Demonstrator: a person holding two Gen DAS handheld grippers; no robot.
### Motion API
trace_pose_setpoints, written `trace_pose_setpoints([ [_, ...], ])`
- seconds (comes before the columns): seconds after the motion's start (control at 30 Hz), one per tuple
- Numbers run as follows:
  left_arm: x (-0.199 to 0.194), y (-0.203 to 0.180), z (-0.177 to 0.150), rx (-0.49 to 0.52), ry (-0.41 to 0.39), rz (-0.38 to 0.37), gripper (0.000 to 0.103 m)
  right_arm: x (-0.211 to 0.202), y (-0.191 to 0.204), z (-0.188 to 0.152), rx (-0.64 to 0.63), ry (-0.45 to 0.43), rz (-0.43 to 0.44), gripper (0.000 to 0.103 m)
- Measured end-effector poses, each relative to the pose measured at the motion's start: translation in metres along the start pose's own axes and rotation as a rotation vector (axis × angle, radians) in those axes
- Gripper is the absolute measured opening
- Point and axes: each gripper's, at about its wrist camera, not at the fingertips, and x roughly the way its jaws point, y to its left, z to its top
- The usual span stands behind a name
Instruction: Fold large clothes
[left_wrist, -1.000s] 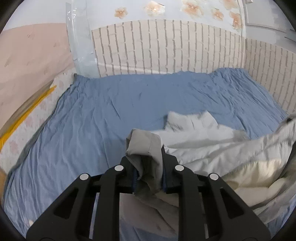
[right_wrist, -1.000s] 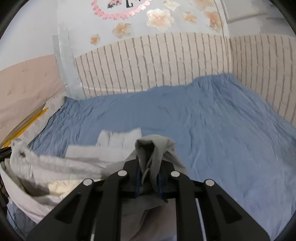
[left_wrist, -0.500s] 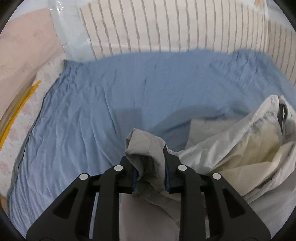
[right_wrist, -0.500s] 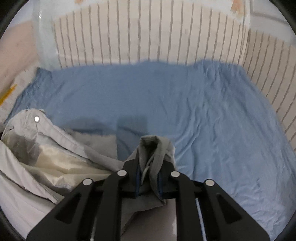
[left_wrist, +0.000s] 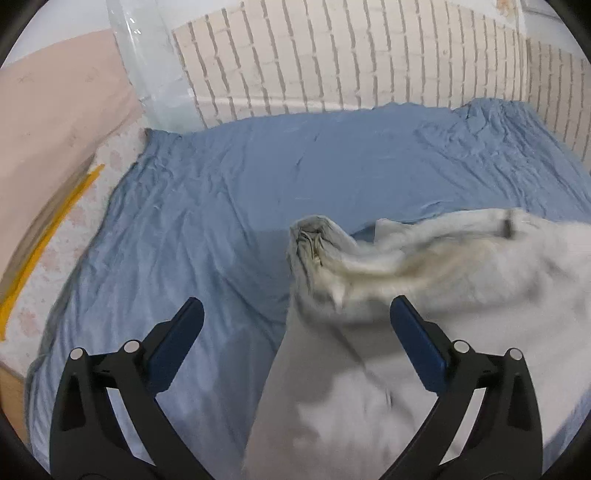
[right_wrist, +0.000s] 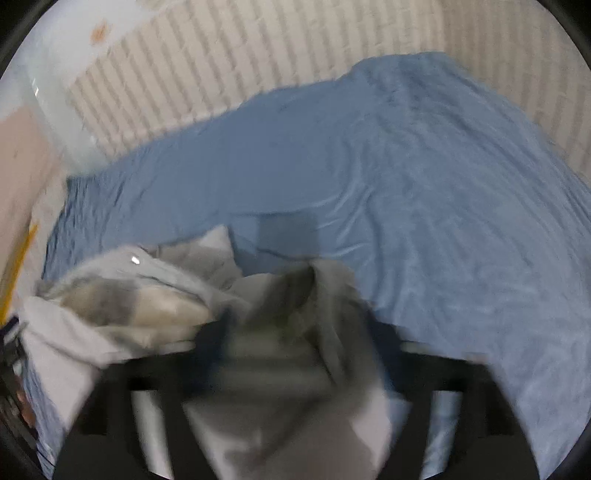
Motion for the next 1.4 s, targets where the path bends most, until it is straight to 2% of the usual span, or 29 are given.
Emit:
trace_pose_setpoints([
  [0.07,-0.028,0.006,-0.005,0.007,-0.025,0.031,0.100,-0.037,-0.003,-0.003,0.013,-0.057,0.023,0.099],
  [0.23,-0.091,0.018,-0.031,-0.007,-0.041,0.029,0.100,-0.101,0.002,-0.031,0.012,-0.082,0.042,0.099],
  [0.43,-0.133,0.018,-0.083,0.020,-0.024,0.051,0.100,-0.135,0.003,-0.079,-0.046,-0.087,0.043,0.099],
  [0.6,-0.133,0.021,-0.104,0.032,0.021,0.062,0.100,-0.127,-0.017,-0.106,-0.037,-0.058,0.045,0.099],
  [0.73,-0.115,0.018,-0.100,0.049,0.030,0.068,0.100,-0.109,-0.039,-0.114,-0.024,-0.051,0.020,0.099],
  [0.83,-0.089,0.020,-0.094,0.021,0.045,0.023,0.100,-0.086,-0.047,-0.113,-0.002,-0.060,0.005,0.099],
  [0.9,-0.064,0.023,-0.090,0.001,0.058,-0.011,0.100,-0.070,-0.050,-0.110,0.016,-0.060,0.014,0.099],
  [1.1,0.016,0.030,-0.075,-0.002,0.118,0.006,0.100,-0.007,-0.042,-0.085,-0.002,-0.013,0.024,0.099],
  [1.27,0.080,0.026,-0.064,-0.014,0.179,-0.076,0.100,0.040,-0.039,-0.071,-0.034,0.057,0.069,0.099],
  [1.4,0.104,0.013,-0.063,0.015,0.188,-0.120,0.097,0.060,-0.031,-0.072,-0.098,0.079,0.085,0.098],
])
